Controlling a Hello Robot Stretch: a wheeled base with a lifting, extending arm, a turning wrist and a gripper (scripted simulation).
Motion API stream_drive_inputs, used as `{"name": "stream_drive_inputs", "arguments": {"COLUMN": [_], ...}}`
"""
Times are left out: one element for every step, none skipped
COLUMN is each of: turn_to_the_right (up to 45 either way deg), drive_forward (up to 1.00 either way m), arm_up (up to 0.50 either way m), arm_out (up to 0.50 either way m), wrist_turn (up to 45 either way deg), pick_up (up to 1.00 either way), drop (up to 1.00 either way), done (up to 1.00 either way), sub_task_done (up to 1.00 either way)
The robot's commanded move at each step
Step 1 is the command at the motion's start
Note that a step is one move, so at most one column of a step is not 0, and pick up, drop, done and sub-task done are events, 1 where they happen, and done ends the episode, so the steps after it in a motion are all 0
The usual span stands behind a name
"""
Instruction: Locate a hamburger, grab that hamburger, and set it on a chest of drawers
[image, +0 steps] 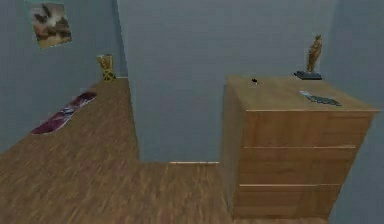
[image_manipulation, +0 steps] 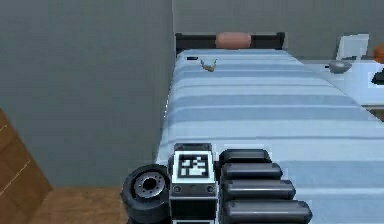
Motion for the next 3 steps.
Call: {"name": "stream_drive_inputs", "arguments": {"turn_to_the_right": [6.0,0.0,30.0], "drive_forward": [0.00,0.60,0.00], "arm_up": [0.00,0.00,0.00], "arm_out": [0.00,0.00,0.00], "wrist_turn": [0.0,0.0,0.0], "pick_up": [0.00,0.00,0.00], "drop": [0.00,0.00,0.00], "done": [0.00,0.00,0.00], "sub_task_done": [0.00,0.00,0.00]}}
